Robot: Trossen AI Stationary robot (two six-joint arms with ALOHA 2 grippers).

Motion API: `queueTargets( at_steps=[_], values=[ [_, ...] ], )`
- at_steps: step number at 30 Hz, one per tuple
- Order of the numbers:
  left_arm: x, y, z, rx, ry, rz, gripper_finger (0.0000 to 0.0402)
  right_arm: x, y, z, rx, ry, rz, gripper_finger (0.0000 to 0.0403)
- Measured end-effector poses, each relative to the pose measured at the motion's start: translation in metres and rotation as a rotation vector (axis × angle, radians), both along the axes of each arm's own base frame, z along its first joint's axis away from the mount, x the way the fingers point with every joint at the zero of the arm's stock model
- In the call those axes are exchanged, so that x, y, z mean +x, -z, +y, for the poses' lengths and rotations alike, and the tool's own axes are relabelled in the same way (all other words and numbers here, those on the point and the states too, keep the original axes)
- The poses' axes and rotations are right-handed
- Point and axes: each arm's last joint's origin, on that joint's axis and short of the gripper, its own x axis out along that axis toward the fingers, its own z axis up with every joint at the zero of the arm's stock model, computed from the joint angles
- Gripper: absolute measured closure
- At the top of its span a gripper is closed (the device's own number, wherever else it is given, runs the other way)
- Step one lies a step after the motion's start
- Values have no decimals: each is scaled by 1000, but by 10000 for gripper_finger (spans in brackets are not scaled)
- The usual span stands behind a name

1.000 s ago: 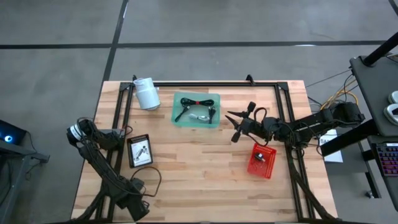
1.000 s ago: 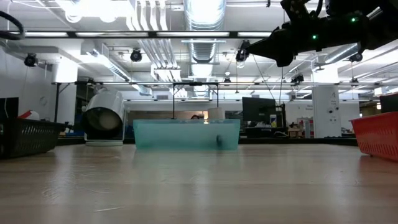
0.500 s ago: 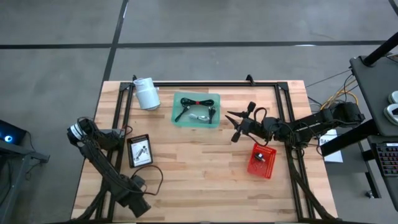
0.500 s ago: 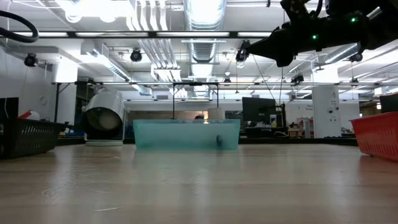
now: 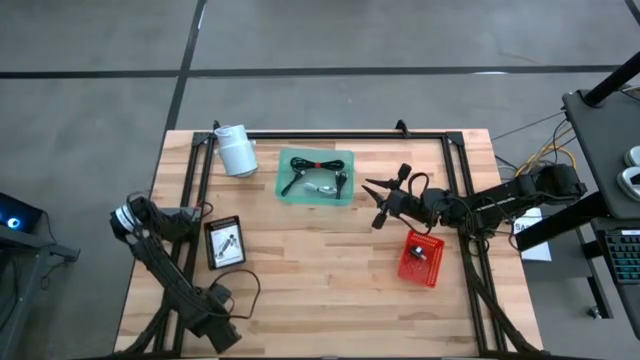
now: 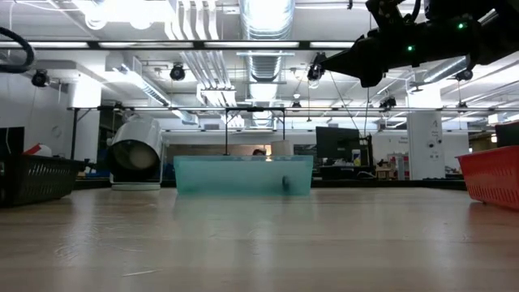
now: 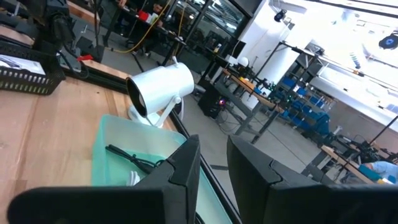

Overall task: Pick and place items into bin
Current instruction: Put the blue charger adapter into the red bin

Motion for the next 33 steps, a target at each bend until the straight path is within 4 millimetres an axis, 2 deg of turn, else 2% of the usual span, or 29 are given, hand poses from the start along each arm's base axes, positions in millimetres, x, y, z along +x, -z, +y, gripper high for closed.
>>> queueTargets(
  at_steps=[8,14,18,24,29,33],
  values=[
    [-2,13,-11,-18,22,5,139,0,0,0,0,0,1,335],
    [-1,17,-12,-11,22,11,143,0,0,0,0,0,1,335],
    [-2,17,-12,-14,29,11,174,0,0,0,0,0,1,335],
    [-1,16,-13,-32,32,3,267,0,0,0,0,0,1,335],
    [-1,16,-12,-37,76,-21,272,0,0,0,0,0,1,335],
    [4,8,-7,19,95,-166,272,0,0,0,0,0,1,335]
  ],
)
